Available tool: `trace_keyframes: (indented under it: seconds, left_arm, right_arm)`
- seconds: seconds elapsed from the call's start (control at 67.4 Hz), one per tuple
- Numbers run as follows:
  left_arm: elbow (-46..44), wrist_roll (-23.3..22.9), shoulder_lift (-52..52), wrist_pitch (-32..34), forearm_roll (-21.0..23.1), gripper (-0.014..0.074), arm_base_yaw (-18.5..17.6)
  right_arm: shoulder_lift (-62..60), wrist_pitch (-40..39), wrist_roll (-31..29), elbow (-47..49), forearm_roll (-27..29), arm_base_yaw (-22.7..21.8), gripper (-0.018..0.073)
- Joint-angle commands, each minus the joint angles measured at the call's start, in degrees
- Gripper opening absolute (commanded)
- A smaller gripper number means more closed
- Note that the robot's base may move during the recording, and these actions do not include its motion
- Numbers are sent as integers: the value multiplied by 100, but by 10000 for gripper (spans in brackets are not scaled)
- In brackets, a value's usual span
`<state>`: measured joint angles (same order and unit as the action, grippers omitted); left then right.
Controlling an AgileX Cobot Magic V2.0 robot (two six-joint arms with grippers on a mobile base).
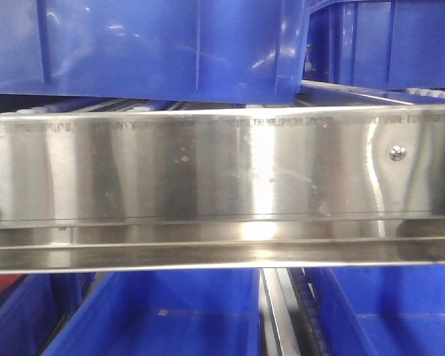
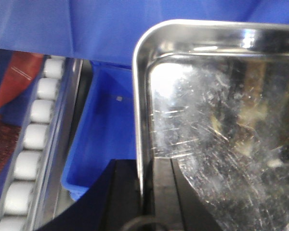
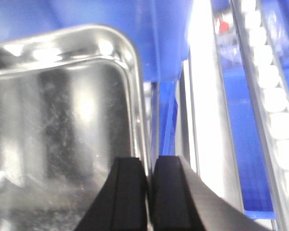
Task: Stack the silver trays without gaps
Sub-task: 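Lift the silver tray with both grippers and pull it off the shelf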
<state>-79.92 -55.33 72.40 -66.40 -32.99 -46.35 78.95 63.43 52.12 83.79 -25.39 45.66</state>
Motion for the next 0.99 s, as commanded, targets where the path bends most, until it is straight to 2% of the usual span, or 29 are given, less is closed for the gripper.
trace_keyframes:
  seconds: [0.0,0.119,0.282,0.326,0.43,0.534,0.979]
  left_arm:
    - [-35,-418,-139,-247,-350,-16,-481]
    - [-6,-872,-164,-356,-728,-16,-1106]
    - [256,-1541,-176,-356,-981,-16,-1949]
    - [355,-1756,-176,-356,-1055,-16,-2129]
    - [510,-1888,-204,-356,-1032,-16,-2420]
    - [605,-1902,-217,-356,-971,-16,-2575]
    - [754,-1950,-380,-356,-1084,-16,-2564]
  right_arm:
    - [-353,28,422,-318,-527,390,-4]
    - [-698,316,951,-699,-946,904,-4]
    - [-1028,549,1452,-1016,-1094,1477,-4]
    - [-1057,654,1568,-1068,-1190,1629,-4]
    - [-1069,654,1828,-1141,-1399,1912,-4]
    - [-1069,654,1932,-1141,-1424,2007,-4]
    - [-1069,654,1940,-1346,-1401,2007,-4]
